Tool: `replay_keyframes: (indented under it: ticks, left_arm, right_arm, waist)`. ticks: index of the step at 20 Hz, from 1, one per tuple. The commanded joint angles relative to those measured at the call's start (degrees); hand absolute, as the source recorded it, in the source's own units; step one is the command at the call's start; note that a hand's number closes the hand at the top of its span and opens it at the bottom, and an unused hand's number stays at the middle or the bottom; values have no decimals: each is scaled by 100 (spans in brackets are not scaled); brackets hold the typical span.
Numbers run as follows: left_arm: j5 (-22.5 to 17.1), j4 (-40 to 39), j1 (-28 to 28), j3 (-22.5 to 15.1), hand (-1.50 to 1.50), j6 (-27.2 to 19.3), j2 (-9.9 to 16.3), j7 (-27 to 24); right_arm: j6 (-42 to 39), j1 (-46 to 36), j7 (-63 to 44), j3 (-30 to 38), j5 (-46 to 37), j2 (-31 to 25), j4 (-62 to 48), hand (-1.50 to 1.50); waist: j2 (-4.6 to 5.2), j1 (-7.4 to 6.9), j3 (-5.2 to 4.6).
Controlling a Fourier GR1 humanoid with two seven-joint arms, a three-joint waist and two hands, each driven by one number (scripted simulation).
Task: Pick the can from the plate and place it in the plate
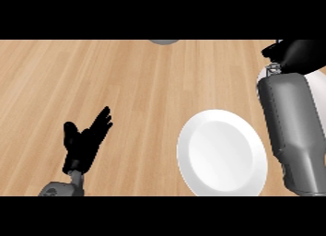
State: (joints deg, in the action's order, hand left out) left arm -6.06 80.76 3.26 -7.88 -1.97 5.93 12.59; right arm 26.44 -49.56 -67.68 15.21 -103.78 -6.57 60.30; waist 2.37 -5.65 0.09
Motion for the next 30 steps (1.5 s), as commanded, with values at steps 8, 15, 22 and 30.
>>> replay_keyframes:
  ticks: [8,15,22,30]
  left_arm:
    - [87,-3,-94,45,0,-212,-80,-42]
    - [-113,178,-182,210,0,-98,65,189]
    - [-134,-121,-203,289,0,-59,8,-111]
    - [-75,147,-385,171,0,63,97,-95]
  right_arm:
    - [1864,596,-1457,1271,-1515,70,-46,150]
    - [2774,924,-896,2212,-1431,26,-273,150]
    - [3074,1001,-496,3332,-715,-12,-903,150]
    - [3710,688,1260,3696,1427,-745,-3021,-150]
  waist:
    - [-59,210,8]
    - [-135,294,11]
    - [-123,394,13]
    - [-129,289,29]
